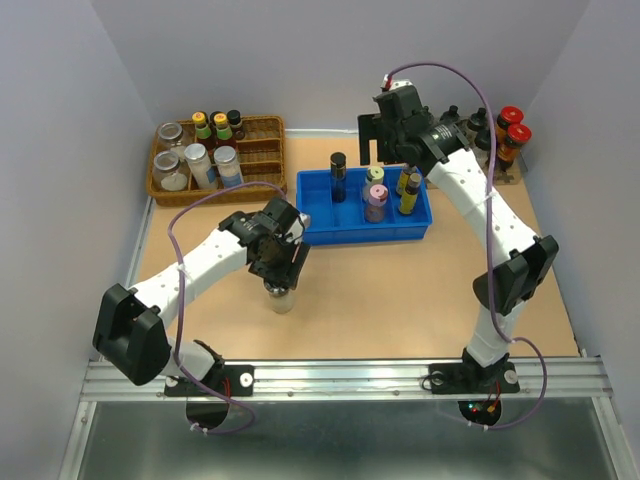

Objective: Organize the condiment bottles

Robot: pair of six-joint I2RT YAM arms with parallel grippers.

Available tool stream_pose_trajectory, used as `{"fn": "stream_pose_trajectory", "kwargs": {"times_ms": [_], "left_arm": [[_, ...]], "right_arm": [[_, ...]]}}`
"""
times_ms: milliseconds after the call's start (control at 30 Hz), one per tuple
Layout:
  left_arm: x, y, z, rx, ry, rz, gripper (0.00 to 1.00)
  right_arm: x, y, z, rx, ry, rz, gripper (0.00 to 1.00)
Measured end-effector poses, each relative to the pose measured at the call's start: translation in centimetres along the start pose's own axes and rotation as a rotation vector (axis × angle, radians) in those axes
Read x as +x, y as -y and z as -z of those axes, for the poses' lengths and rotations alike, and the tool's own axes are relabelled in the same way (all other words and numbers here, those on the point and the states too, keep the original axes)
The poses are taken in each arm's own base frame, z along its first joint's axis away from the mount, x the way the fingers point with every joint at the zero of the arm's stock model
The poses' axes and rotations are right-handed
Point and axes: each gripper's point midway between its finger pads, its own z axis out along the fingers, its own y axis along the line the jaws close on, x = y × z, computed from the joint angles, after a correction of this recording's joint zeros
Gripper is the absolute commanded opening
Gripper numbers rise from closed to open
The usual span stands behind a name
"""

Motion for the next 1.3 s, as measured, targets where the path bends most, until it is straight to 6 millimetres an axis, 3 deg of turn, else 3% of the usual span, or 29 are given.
{"fn": "stream_pose_trajectory", "kwargs": {"times_ms": [133,200,433,533,733,1000,1300], "left_arm": [[-1.5,0.1,1.9,-0.013,0.033,0.007,0.00],[-3.5,0.6,3.6,-0.005,0.097,0.008,0.00],[-9.8,1.5,8.4,-0.005,0.288,0.010,0.00],[-12.3,1.4,8.8,-0.018,0.324,0.008,0.00],[-17.4,-0.3,6.0,-0.076,0.325,0.005,0.00],[-24.0,-1.6,2.6,-0.116,0.367,-0.021,0.00],[-25.9,-1.8,0.3,-0.089,0.371,-0.026,0.00]], "right_arm": [[1.9,0.7,0.4,0.018,-0.045,0.009,1.00],[2.3,1.3,1.2,0.026,-0.053,0.006,1.00],[1.5,3.4,5.3,0.048,0.006,-0.044,1.00],[1.5,4.4,6.8,0.065,0.023,-0.063,1.00],[1.6,5.8,8.7,0.094,0.043,-0.086,1.00],[3.3,7.7,10.7,0.138,0.021,-0.093,1.00],[4.7,8.7,11.6,0.160,-0.001,-0.097,1.00]]}}
